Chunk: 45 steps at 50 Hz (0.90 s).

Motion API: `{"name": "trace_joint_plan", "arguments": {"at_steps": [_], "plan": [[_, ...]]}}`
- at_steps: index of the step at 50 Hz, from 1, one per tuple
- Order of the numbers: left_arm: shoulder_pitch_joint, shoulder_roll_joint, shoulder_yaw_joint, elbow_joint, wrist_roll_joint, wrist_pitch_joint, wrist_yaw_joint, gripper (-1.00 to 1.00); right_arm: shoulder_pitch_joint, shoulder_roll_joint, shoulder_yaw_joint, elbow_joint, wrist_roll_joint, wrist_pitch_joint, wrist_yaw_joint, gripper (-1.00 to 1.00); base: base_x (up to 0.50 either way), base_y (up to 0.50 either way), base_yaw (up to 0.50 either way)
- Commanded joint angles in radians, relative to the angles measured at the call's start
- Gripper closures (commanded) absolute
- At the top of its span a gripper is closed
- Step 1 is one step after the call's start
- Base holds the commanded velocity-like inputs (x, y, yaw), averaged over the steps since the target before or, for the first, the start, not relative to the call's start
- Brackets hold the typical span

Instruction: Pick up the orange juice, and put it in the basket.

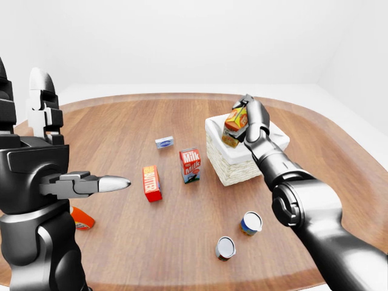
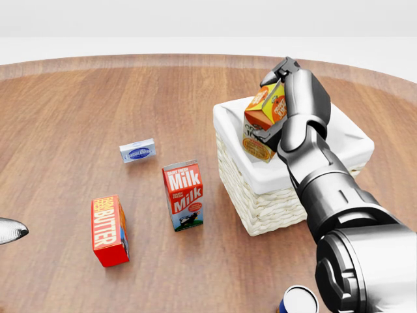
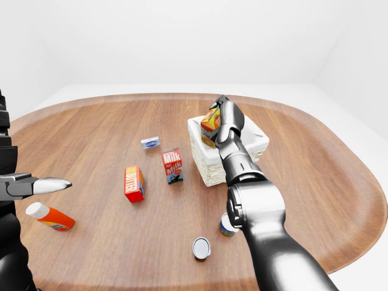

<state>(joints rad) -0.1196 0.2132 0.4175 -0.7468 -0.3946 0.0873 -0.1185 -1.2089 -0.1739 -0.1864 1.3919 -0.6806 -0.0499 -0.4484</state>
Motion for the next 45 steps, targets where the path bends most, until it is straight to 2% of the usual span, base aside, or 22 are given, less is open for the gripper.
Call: {"name": "trace_joint_plan", "arguments": {"at_steps": [1, 13, 45], "plan": [[0.000, 0.000, 0.001, -0.003, -0.002, 0.000, 0.002, -1.00, 0.004, 0.004, -0.006, -0.010, -0.021, -0.015, -0.038, 1.00, 0.00, 0.00, 0.00], [0.000, 0.001, 0.001, -0.006, -0.003, 0.000, 0.001, -1.00, 0.013, 0.005, -0.009, -0.009, -0.030, -0.037, -0.058, 1.00, 0.00, 0.00, 0.00], [0.001, 0.000, 0.000, -0.006, 0.002, 0.000, -0.004, -1.00, 0.047, 0.016, -0.015, -0.007, -0.050, -0.037, -0.075, 1.00, 0.00, 0.00, 0.00]]}}
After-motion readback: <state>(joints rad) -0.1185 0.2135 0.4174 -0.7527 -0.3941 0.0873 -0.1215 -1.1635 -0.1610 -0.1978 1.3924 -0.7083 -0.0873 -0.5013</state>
